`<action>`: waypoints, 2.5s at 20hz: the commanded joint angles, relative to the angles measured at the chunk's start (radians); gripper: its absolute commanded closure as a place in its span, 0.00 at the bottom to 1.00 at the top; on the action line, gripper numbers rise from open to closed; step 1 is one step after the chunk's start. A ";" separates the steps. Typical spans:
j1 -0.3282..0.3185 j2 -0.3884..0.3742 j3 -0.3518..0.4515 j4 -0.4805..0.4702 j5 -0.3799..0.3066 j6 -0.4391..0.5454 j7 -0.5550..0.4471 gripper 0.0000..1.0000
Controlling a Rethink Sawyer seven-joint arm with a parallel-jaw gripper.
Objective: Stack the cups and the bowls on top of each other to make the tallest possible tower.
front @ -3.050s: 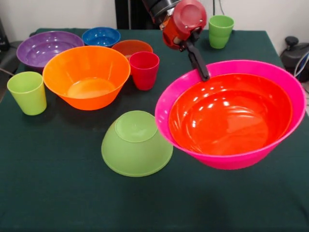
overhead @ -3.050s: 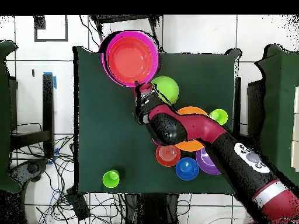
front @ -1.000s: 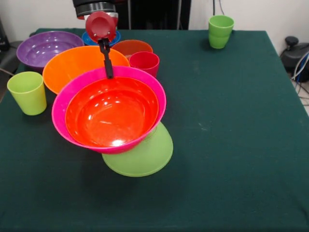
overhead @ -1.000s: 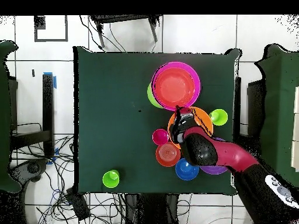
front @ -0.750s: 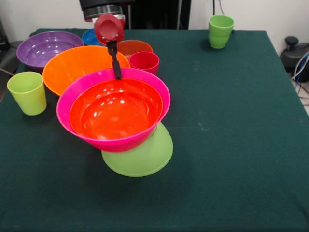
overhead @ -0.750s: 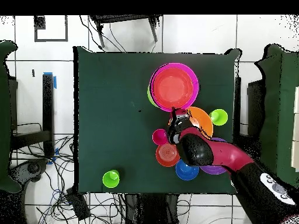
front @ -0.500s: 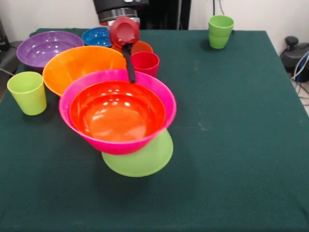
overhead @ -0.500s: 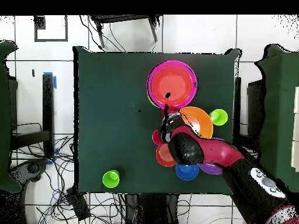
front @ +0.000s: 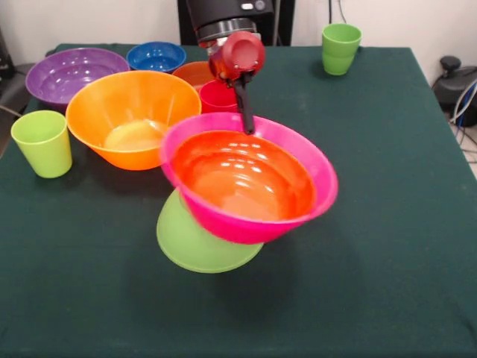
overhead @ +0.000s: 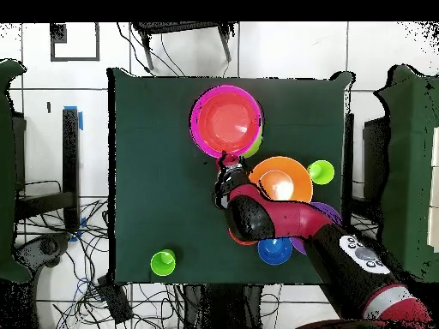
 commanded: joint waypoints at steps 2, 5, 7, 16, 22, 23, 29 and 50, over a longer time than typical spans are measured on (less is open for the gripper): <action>0.062 0.051 -0.068 0.010 0.007 0.062 0.022 1.00; 0.069 0.042 -0.069 0.016 0.013 0.064 0.027 1.00; 0.065 0.037 -0.066 0.018 0.013 0.070 0.027 1.00; 0.020 -0.022 -0.028 0.061 0.015 0.132 0.013 1.00; -0.040 -0.108 0.030 0.113 0.031 0.212 -0.004 1.00; -0.054 -0.132 0.048 0.125 0.040 0.233 -0.007 1.00; -0.084 -0.158 0.082 0.134 0.041 0.262 -0.011 1.00; -0.147 -0.022 0.156 -0.022 -0.001 0.289 -0.074 1.00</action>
